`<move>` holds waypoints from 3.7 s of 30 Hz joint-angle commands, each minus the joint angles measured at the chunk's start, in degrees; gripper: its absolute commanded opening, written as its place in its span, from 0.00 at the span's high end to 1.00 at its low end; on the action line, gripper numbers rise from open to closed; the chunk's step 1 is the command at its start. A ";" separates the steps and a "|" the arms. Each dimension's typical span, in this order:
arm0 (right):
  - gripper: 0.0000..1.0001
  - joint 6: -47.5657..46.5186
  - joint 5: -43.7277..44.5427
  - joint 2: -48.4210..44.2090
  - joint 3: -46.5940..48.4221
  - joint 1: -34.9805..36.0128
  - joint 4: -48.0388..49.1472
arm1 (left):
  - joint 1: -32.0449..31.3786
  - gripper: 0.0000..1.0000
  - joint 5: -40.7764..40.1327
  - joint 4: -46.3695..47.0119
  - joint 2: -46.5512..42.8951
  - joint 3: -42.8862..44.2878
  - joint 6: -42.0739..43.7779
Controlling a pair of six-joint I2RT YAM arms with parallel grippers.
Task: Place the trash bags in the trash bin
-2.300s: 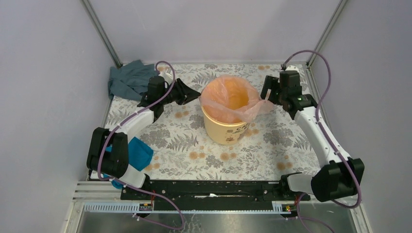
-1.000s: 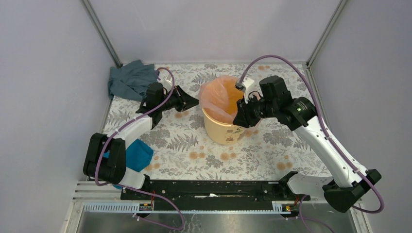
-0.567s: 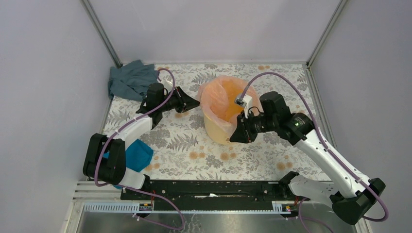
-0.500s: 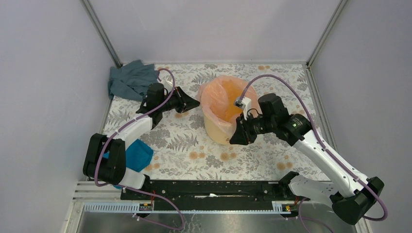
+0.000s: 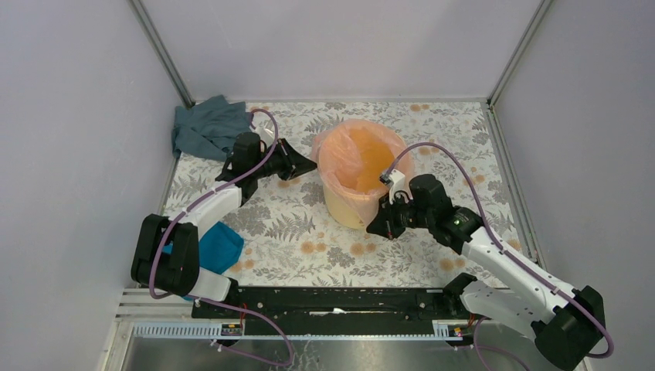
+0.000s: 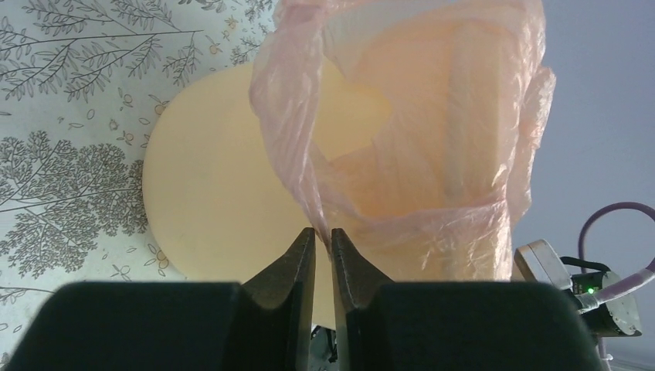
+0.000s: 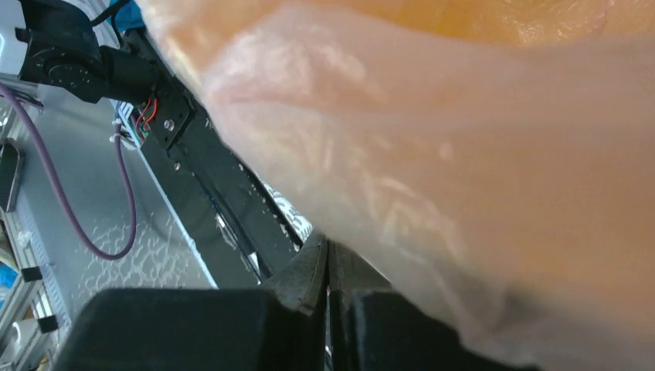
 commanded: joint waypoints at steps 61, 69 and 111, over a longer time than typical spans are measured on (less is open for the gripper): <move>0.97 7.28 36.87 11.92 2.87 -16.22 11.71 | -0.66 0.95 -2.62 13.69 18.93 3.66 -6.13; 0.76 5.40 38.94 18.66 6.82 -16.71 9.59 | -0.68 1.00 -3.87 13.28 11.11 -6.97 -3.77; 0.21 34.41 5.93 -10.38 -13.76 -16.70 12.38 | -3.12 0.99 -7.58 1.90 0.01 -5.68 1.40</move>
